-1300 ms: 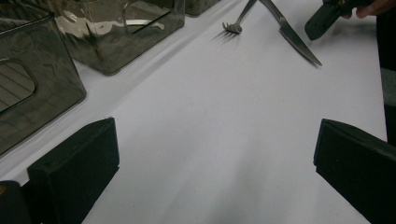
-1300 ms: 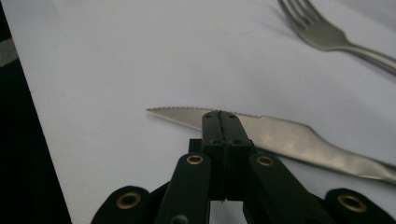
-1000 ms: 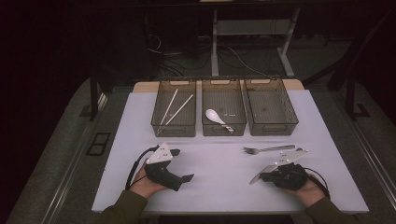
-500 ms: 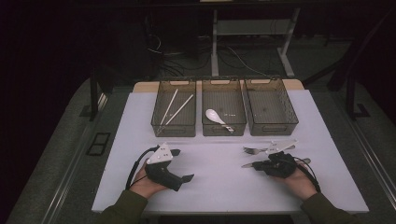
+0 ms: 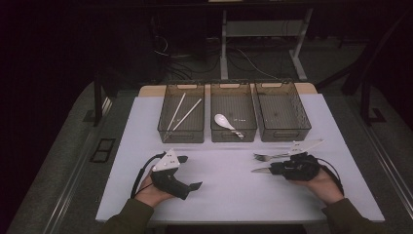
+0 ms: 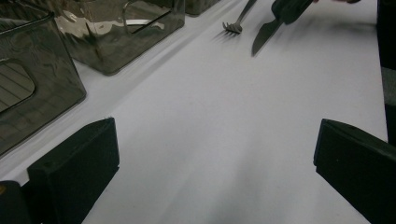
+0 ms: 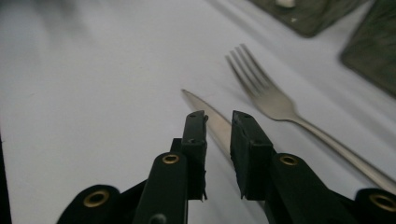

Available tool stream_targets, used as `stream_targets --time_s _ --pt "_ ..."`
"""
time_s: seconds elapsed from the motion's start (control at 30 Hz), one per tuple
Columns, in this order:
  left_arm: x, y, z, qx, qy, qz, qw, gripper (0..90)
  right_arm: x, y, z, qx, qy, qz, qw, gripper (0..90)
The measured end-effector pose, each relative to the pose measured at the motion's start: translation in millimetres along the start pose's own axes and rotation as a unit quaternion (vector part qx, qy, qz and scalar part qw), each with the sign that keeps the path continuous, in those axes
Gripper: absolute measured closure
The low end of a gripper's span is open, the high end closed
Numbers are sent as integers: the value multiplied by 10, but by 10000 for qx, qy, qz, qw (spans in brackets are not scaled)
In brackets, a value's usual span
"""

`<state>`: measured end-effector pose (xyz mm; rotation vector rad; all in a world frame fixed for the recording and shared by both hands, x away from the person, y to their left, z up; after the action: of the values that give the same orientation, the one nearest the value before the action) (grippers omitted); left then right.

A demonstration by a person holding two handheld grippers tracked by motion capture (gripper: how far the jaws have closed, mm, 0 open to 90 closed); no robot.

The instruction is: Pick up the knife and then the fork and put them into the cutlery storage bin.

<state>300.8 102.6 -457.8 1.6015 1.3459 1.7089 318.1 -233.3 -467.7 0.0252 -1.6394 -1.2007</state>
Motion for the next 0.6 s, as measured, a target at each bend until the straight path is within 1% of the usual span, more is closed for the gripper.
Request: stream_targets --time_s 0.03,0.1,0.17,0.2,0.27,0.37,0.4,0.43,0.5,0.6 --pt "-1 -1 -1 11 -2 -1 10000 0 47 1 -38 0 -45 -14 10000 733" --pt "-2 -1 0 13 -4 0 10000 0 123 -5 -108 13 -8 5 10000 687" --pt "-1 -1 0 10 -7 -2 10000 0 186 -15 -174 37 -71 10 10000 639" --pt "-1 -1 0 12 -8 -3 10000 0 214 -18 -200 27 -61 16 10000 623" --pt "-2 -1 -2 7 -5 1 10000 0 261 -26 -257 77 -158 23 9998 599" --pt "-9 2 -6 21 -6 -27 10000 0 310 -57 -331 172 -255 165 9994 542" --pt "-9 -1 -4 27 -12 6 10000 0 320 -71 -346 203 -218 234 9993 548" --pt "-16 0 -1 25 -8 -11 10000 0 324 -89 -362 259 -199 321 9989 548" --pt "-19 -1 -3 22 -16 -1 10000 0 325 -122 -403 379 -233 491 9978 540" --pt "-22 0 -6 22 -13 -16 10000 0 318 -162 -452 533 -223 715 9958 541"
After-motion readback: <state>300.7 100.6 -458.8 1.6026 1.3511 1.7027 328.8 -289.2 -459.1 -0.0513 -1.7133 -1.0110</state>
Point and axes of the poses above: each handheld gripper's, and its own axes: x roughly backward along the jaws, y roughly out of its top, z roughly to its left, the point moved 6 cm from there along -x, roughly forward along the jaws, and after that the axes turned 9 degrees about -y, right-handed, at the moved point
